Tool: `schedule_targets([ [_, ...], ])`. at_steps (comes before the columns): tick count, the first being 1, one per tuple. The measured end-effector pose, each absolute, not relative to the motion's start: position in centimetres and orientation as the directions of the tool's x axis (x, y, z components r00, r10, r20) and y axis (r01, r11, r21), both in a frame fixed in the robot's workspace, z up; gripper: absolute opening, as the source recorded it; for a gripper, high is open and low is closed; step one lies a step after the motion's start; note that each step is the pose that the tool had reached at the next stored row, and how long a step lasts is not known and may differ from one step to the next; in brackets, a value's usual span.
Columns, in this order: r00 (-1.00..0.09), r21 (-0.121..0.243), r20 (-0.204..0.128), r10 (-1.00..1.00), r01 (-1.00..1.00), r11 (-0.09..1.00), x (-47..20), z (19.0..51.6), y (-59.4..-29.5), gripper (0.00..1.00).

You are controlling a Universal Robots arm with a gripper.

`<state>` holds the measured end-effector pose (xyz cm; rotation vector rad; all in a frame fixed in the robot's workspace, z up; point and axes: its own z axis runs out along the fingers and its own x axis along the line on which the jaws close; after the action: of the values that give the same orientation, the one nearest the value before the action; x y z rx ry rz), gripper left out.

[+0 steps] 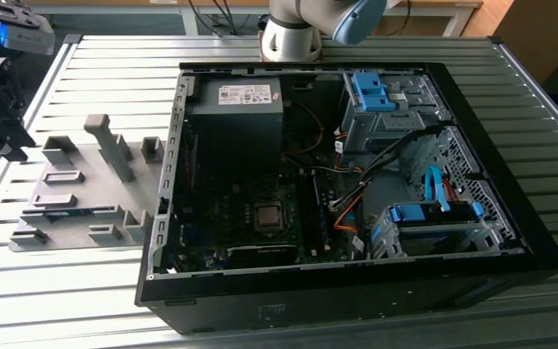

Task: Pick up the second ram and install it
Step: 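Pick up the second ram and move it above second insertion slot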

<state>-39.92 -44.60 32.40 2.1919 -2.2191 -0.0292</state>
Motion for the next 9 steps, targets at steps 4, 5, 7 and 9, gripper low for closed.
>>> schedule_targets([
  [4, -0.048, 0.028, 0.003, -0.999, -0.998, 0.048, -39.92, 32.04, -44.60, 0.31],
  [5, -0.064, 0.027, 0.003, -0.998, -0.998, 0.064, -39.92, 31.95, -44.60, 0.31],
  [7, -0.075, 0.027, 0.004, -0.997, -0.997, 0.075, -39.92, 31.77, -44.60, 0.31],
  [9, -0.075, 0.027, 0.003, -0.997, -0.997, 0.075, -39.92, 31.55, -44.61, 0.31],
])
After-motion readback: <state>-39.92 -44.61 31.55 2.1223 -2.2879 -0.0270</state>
